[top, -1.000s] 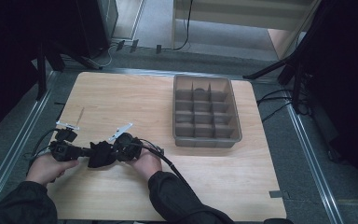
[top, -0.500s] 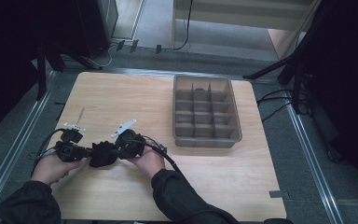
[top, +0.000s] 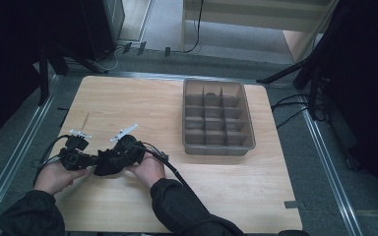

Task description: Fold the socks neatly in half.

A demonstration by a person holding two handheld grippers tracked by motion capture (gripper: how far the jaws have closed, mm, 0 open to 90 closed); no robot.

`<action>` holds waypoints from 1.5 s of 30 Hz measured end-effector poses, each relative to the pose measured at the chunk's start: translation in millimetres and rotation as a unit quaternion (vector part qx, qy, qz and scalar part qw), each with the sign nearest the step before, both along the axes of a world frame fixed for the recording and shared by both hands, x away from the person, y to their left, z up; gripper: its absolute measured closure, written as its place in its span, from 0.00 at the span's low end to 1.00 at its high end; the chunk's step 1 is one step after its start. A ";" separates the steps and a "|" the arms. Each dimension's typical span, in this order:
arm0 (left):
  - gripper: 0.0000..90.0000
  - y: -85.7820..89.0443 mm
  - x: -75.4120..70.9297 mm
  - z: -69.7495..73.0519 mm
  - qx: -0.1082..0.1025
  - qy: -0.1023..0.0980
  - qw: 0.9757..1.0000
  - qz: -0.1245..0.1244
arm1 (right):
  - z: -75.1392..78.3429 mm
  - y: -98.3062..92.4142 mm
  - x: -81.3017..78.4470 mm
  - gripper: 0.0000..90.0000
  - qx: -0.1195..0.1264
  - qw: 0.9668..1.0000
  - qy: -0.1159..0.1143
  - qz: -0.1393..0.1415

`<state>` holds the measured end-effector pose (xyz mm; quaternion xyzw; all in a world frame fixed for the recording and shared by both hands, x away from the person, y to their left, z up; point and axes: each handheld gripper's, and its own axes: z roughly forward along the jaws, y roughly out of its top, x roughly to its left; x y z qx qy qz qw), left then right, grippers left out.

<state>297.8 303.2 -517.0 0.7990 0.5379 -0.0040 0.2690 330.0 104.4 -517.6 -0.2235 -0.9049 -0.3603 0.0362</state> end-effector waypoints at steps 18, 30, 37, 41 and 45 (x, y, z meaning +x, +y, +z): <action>0.86 -4.2 1.0 -3.6 0.009 0.009 1.000 -0.005 | 6.4 -18.6 1.7 0.86 -0.026 0.999 -0.029 -0.002; 0.79 -0.4 2.7 -3.7 -0.009 0.014 1.000 -0.001 | -11.3 -20.7 1.0 0.87 -0.009 1.000 -0.029 0.003; 0.76 5.6 2.0 5.2 -0.044 -0.012 0.999 0.011 | -5.7 -22.4 1.1 0.80 -0.007 0.999 -0.039 0.011; 0.72 7.8 -0.6 10.9 -0.050 -0.025 0.998 0.013 | 0.2 -25.2 0.4 0.78 0.001 0.999 -0.051 0.015; 0.68 10.8 -3.6 15.5 -0.050 -0.037 0.998 0.016 | 7.9 -28.9 -1.0 0.73 0.013 0.998 -0.061 0.022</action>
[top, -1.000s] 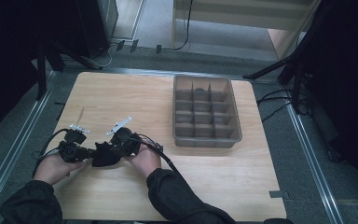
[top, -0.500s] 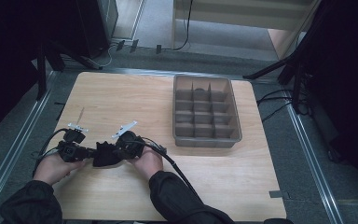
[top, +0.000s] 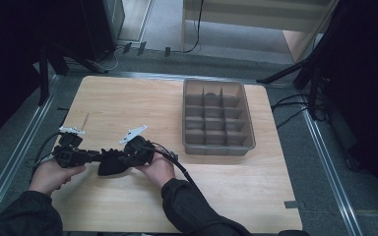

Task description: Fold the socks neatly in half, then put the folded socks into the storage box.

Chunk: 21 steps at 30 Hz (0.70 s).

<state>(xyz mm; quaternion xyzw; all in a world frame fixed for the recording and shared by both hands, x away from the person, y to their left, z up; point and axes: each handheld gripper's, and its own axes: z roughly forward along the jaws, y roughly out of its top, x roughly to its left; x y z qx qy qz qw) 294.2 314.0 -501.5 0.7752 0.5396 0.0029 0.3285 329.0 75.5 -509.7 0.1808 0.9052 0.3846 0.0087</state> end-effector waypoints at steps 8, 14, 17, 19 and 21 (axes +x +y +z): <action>0.61 6.7 -4.3 4.2 -0.003 -0.011 1.000 0.004 | 11.6 -5.1 -6.6 0.62 0.006 0.999 -0.042 0.032; 0.59 13.8 -7.1 6.3 -0.007 -0.018 1.000 0.012 | 14.8 -1.5 -14.1 0.54 0.012 0.996 -0.061 0.066; 0.59 17.5 -7.7 6.1 -0.009 -0.018 1.000 0.015 | 14.0 2.6 -16.0 0.53 0.010 0.995 -0.065 0.080; 0.59 19.4 -8.0 6.0 -0.009 -0.018 1.000 0.017 | 13.7 5.4 -17.3 0.53 0.010 0.994 -0.070 0.087; 0.58 20.6 -7.9 5.7 -0.011 -0.018 1.000 0.018 | 13.4 9.1 -17.7 0.53 0.007 0.993 -0.068 0.095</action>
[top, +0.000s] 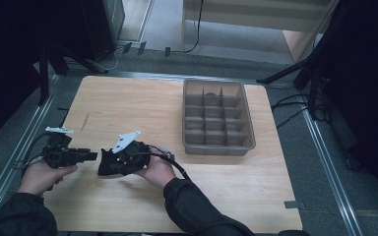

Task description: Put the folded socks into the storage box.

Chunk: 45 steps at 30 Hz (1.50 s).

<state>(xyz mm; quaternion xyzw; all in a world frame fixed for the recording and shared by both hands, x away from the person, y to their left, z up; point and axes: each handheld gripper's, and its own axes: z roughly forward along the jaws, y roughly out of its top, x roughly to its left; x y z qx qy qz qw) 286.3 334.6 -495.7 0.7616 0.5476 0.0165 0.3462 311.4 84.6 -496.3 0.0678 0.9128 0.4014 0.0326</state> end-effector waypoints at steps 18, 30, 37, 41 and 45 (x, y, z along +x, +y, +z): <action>0.57 6.9 0.6 -1.3 -0.003 0.006 1.000 0.003 | -17.5 21.7 23.6 0.37 -0.016 0.999 0.028 -0.003; 0.57 6.3 1.7 -3.5 -0.001 0.014 1.000 0.000 | -32.5 24.5 27.9 0.34 -0.026 0.999 0.040 -0.018; 0.57 5.8 1.9 -4.0 0.000 0.017 1.000 0.000 | -39.5 25.4 29.0 0.28 -0.047 0.997 0.051 -0.022; 0.57 6.0 1.9 -4.0 0.000 0.016 1.000 0.000 | -41.8 23.7 26.1 0.34 -0.040 0.998 0.048 -0.022; 0.57 6.0 2.1 -4.4 -0.001 0.018 1.000 0.000 | -43.2 23.0 28.0 0.40 -0.034 0.997 0.071 -0.023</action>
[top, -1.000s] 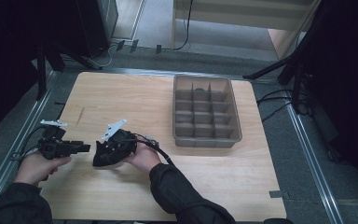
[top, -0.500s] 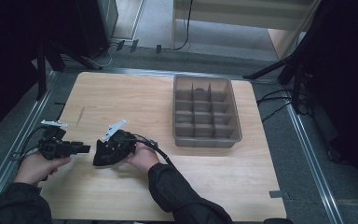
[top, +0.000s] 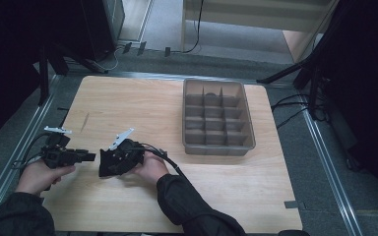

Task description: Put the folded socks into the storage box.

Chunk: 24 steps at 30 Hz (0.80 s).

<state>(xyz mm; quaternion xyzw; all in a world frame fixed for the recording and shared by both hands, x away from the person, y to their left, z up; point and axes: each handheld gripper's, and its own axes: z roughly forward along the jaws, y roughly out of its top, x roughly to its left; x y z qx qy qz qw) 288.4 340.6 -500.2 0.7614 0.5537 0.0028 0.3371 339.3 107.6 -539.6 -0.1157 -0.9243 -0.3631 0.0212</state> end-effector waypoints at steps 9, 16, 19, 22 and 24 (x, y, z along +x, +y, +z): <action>0.57 0.9 -0.2 0.5 -0.002 0.000 1.000 0.001 | 0.5 -2.9 -0.3 0.69 0.010 0.999 0.032 0.009; 0.58 0.7 -0.1 0.3 -0.004 -0.001 1.000 0.000 | 2.6 -4.1 0.3 0.81 0.007 0.998 0.062 -0.015; 0.58 0.7 -0.1 0.3 -0.003 -0.002 1.000 -0.001 | 5.1 -4.8 -0.5 0.81 0.001 0.998 0.052 -0.019; 0.57 -0.2 -0.4 0.4 -0.002 -0.005 1.000 -0.004 | 8.3 -7.4 -1.5 0.81 -0.003 0.999 0.048 -0.023; 0.57 -1.3 -0.8 0.0 0.001 -0.009 1.000 -0.006 | 10.3 -10.5 -0.4 0.81 -0.002 0.999 0.046 -0.028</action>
